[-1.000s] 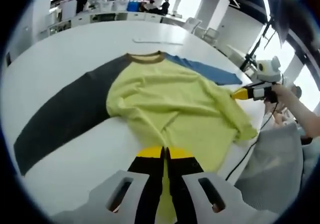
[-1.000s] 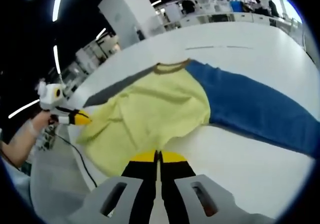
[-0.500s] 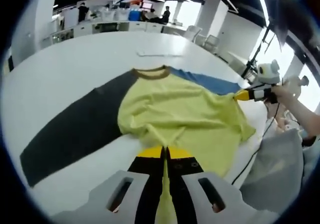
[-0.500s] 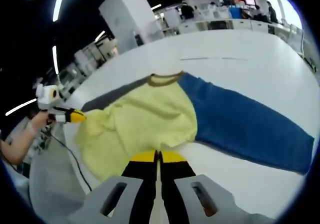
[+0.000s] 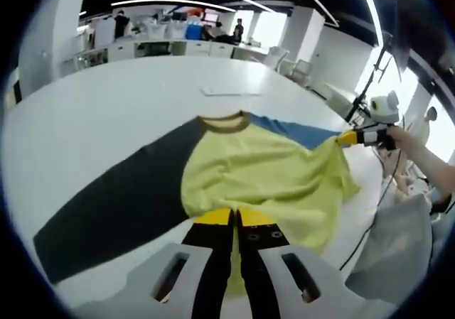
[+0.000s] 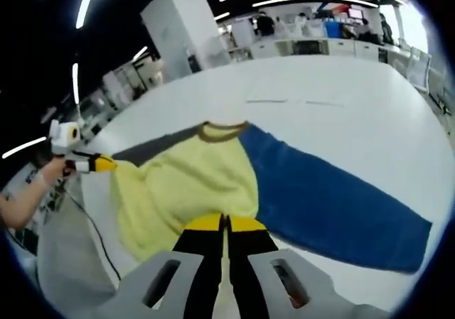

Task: Fold the garment on the visible template until the final outline fits inside the template.

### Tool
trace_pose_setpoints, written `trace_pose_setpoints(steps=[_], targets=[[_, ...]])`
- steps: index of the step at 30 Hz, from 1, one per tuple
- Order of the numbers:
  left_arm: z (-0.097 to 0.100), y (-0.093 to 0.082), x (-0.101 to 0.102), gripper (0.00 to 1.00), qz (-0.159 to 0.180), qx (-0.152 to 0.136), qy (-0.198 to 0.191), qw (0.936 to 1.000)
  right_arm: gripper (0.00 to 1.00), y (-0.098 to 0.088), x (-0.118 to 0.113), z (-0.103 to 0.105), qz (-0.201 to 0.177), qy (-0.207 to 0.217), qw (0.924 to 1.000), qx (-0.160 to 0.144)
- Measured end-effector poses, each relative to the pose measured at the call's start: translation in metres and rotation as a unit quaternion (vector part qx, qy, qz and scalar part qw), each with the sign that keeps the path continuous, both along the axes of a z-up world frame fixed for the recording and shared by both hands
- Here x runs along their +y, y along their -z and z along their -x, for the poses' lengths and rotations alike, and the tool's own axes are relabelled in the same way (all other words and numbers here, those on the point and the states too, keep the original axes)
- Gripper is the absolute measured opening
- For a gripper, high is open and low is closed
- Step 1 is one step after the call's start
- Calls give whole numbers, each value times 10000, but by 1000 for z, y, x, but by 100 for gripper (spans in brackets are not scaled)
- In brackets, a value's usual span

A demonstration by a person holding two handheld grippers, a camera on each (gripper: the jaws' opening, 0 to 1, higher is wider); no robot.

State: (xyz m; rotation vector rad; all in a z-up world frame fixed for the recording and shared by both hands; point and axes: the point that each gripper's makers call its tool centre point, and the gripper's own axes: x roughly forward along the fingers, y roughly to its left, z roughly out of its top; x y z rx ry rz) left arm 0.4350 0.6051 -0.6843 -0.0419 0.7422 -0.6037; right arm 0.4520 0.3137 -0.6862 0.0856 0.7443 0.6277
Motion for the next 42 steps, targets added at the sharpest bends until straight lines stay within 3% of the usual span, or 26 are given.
trace_pose_setpoints(steps=[23, 30, 42], targets=[[-44, 0, 23, 0, -253, -183, -147, 9994, 1, 11, -14, -42, 286, -17, 9996, -79], [-61, -1, 24, 0, -510, -346, -59, 9981, 1, 15, -15, -54, 382, -49, 9992, -73], [-85, 12, 25, 0, -571, -316, -84, 9978, 1, 35, -18, -72, 564, 64, 9984, 54]])
